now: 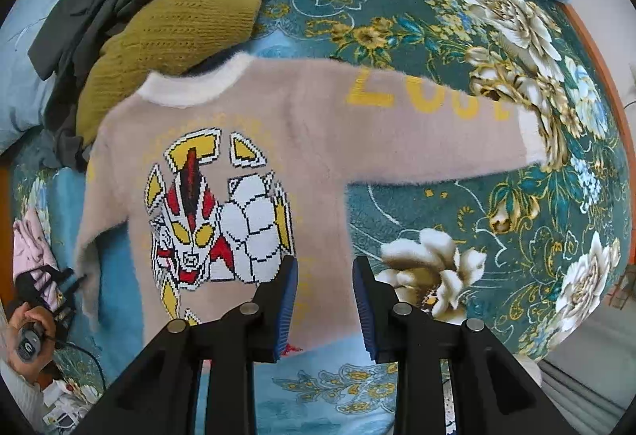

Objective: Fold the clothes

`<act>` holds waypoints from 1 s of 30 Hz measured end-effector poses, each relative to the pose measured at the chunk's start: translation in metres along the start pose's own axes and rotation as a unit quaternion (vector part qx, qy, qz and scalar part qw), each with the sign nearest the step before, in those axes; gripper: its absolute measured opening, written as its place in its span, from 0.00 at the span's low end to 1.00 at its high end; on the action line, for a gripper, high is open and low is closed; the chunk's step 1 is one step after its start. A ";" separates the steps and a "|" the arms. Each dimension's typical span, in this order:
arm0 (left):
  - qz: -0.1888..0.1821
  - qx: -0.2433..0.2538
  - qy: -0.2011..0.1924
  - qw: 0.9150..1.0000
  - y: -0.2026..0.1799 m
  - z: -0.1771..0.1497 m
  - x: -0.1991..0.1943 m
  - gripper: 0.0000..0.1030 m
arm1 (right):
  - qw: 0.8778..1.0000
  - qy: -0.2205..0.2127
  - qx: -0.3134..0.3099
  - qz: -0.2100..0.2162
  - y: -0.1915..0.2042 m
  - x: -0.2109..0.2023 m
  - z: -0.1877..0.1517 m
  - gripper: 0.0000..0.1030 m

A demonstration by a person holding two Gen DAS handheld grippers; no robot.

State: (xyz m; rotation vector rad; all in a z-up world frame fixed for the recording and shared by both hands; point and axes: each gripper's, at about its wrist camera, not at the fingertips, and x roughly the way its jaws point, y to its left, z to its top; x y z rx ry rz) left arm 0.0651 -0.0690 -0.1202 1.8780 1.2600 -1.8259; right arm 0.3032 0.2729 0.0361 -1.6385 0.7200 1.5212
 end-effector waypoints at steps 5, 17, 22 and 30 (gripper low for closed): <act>0.038 0.279 -0.077 0.957 -0.064 -0.006 -0.041 0.08 | 1.000 0.005 0.006 0.004 -0.002 0.006 -0.002 0.31; 0.070 0.144 0.027 0.987 0.008 0.016 -0.009 0.32 | 0.992 0.061 0.086 0.074 -0.043 0.054 -0.016 0.37; 0.106 0.272 0.139 0.946 0.011 -0.035 0.020 0.53 | 0.980 0.092 0.131 0.121 -0.066 0.081 -0.025 0.59; 0.157 0.334 0.246 0.896 0.027 -0.096 0.059 0.61 | 0.964 0.161 0.161 0.140 -0.078 0.136 -0.056 0.63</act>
